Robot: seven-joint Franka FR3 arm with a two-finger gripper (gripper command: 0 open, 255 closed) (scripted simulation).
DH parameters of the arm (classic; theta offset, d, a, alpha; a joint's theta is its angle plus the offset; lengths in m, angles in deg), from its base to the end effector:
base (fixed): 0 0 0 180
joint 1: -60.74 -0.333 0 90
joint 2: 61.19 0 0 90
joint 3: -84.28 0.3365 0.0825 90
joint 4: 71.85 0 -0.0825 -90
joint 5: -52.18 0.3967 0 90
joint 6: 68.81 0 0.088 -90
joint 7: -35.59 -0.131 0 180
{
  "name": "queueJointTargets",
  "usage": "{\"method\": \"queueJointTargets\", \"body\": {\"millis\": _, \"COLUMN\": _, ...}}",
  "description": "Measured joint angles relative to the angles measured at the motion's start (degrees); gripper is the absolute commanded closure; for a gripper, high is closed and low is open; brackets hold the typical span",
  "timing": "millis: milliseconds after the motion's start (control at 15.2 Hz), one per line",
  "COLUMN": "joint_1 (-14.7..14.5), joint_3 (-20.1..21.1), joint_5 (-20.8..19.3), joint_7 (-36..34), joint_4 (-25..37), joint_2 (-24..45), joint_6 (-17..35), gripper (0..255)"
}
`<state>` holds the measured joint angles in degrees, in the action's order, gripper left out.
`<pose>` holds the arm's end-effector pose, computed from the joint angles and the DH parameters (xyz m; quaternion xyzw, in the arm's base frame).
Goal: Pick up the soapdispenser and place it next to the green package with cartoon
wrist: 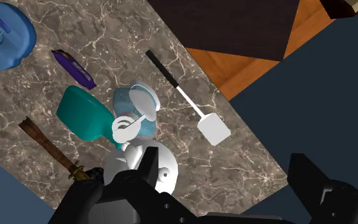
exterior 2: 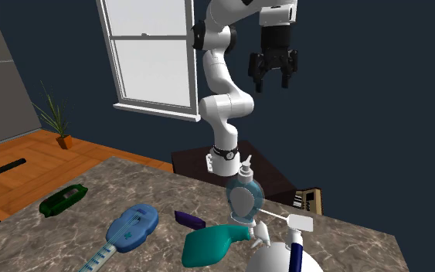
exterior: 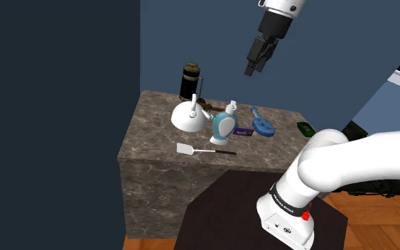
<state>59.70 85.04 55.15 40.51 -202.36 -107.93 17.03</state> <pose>0.2892 0.0178 0.6211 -0.9979 -0.0589 -0.0186 0.0204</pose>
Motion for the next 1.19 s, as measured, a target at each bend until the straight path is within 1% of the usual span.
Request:
{"method": "queueJointTargets", "body": {"millis": 132, "joint_1": 0.00, "joint_3": -0.12, "joint_5": -0.33, "joint_7": 0.43, "joint_4": -0.48, "joint_2": 0.46, "joint_6": 0.66, "gripper": 0}}
{"method": "queueJointTargets", "body": {"millis": 330, "joint_1": 0.16, "joint_3": -1.08, "joint_5": -2.30, "joint_7": 2.96, "joint_4": -2.53, "joint_2": 2.80, "joint_6": 3.57, "gripper": 0}}
{"method": "queueJointTargets", "body": {"millis": 660, "joint_1": 0.72, "joint_3": -3.07, "joint_5": -6.23, "joint_7": 7.70, "joint_4": -5.38, "joint_2": 9.64, "joint_6": 10.68, "gripper": 0}}
{"method": "queueJointTargets", "body": {"millis": 1056, "joint_1": 1.70, "joint_3": -5.21, "joint_5": -10.92, "joint_7": 12.48, "joint_4": -6.95, "joint_2": 18.42, "joint_6": 18.35, "gripper": 0}}
{"method": "queueJointTargets", "body": {"millis": 1188, "joint_1": 2.15, "joint_3": -6.06, "joint_5": -12.56, "joint_7": 14.11, "joint_4": -6.08, "joint_2": 22.88, "joint_6": 21.21, "gripper": 0}}
